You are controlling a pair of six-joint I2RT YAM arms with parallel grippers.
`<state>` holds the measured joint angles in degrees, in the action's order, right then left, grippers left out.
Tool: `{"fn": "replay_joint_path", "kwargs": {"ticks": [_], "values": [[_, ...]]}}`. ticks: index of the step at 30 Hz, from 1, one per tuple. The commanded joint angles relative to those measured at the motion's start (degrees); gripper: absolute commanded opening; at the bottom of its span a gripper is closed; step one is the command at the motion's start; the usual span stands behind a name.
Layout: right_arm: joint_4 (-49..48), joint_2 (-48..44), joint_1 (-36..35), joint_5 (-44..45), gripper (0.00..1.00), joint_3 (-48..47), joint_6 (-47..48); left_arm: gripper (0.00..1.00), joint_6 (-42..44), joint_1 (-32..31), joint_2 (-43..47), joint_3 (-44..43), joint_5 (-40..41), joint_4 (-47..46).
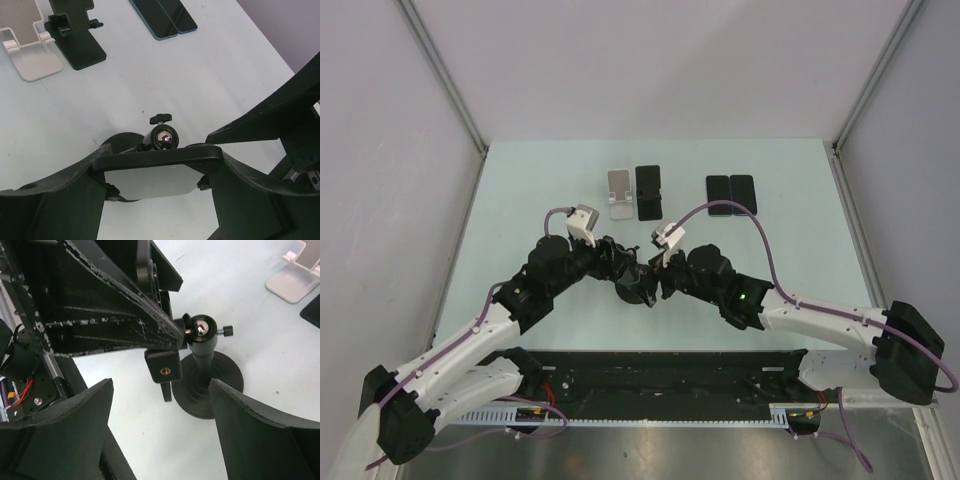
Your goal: Remove the phone from the phone stand
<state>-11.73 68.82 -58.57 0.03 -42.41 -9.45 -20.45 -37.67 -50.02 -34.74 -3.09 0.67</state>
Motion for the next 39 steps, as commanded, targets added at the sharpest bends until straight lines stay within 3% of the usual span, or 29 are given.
{"fn": "replay_joint_path", "kwargs": {"ticks": [1, 10, 16, 19, 23, 24, 30, 39], "values": [[-4.36, 3.07, -1.46, 4.01, 0.81, -4.17, 2.68, 0.00, -1.70, -0.56, 0.80, -2.70, 1.25, 0.83], [-5.85, 6.76, -1.64, 7.70, 0.64, -6.36, 4.00, 0.00, -1.88, -1.18, 0.45, -2.70, 1.42, 0.92], [-6.38, 8.09, -1.81, 8.49, 0.45, -6.45, 3.83, 0.00, -1.97, -1.35, -0.16, -2.88, 0.98, 0.91], [-5.94, 8.09, -1.99, 9.10, 0.33, -6.54, 3.30, 0.00, -2.14, -1.44, -0.08, -2.88, 0.90, 0.92], [-3.57, 7.04, -2.17, 11.47, 0.03, -6.54, 2.95, 0.00, -1.09, -1.44, 0.10, -2.79, 2.12, 1.00], [-2.17, 6.42, -2.08, 11.65, 0.00, -6.54, 2.69, 0.00, -0.04, -1.44, 0.18, -2.70, 2.30, 1.09], [3.89, 3.44, 0.81, 8.59, 0.00, -6.37, 0.05, 0.00, 4.71, -0.92, 0.27, -3.31, 0.37, 1.70], [4.70, -0.26, 8.20, -6.61, 0.00, -3.91, -3.99, 0.00, 7.52, 6.55, 0.19, -3.40, -10.61, 3.29]]}}
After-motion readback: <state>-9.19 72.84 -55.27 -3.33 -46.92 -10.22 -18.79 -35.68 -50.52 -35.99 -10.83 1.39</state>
